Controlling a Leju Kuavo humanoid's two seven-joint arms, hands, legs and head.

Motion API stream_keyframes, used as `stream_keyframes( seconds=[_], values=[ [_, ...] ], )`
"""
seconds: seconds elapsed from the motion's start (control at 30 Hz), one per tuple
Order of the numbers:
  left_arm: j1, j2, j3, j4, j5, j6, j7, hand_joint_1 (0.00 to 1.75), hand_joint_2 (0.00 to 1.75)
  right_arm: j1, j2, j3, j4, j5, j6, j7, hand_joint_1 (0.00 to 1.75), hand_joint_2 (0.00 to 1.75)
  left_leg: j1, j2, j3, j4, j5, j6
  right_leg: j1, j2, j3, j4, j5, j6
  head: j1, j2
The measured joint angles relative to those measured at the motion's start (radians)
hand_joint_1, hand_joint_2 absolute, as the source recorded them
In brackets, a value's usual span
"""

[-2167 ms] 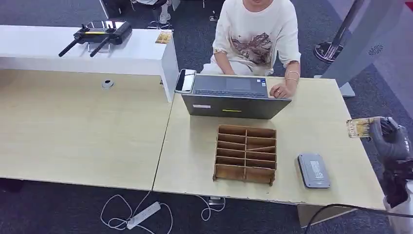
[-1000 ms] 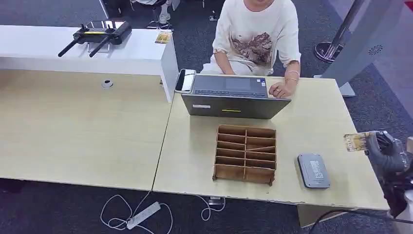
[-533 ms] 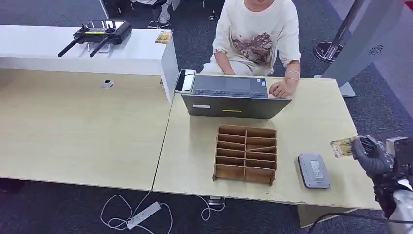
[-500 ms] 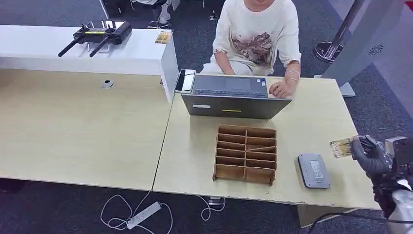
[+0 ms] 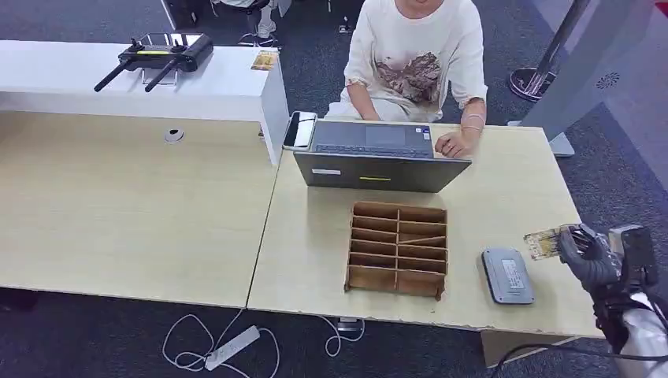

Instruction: Pass the card to the sensor for recognition and then transmit it.

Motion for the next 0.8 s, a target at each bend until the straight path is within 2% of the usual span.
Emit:
stream_keyframes(
  seconds=[0.8],
  values=[
    [0.000,0.001,0.006,0.000,0.003,0.000,0.000,0.00,1.75,0.006,0.006,0.013,0.023,0.022,-0.001,-0.012,1.75,1.75,0.000,0.000,0.000,0.000,0.000,0.000,0.000,0.000,0.000,0.000,0.000,0.000,0.000,0.000]
  ],
)
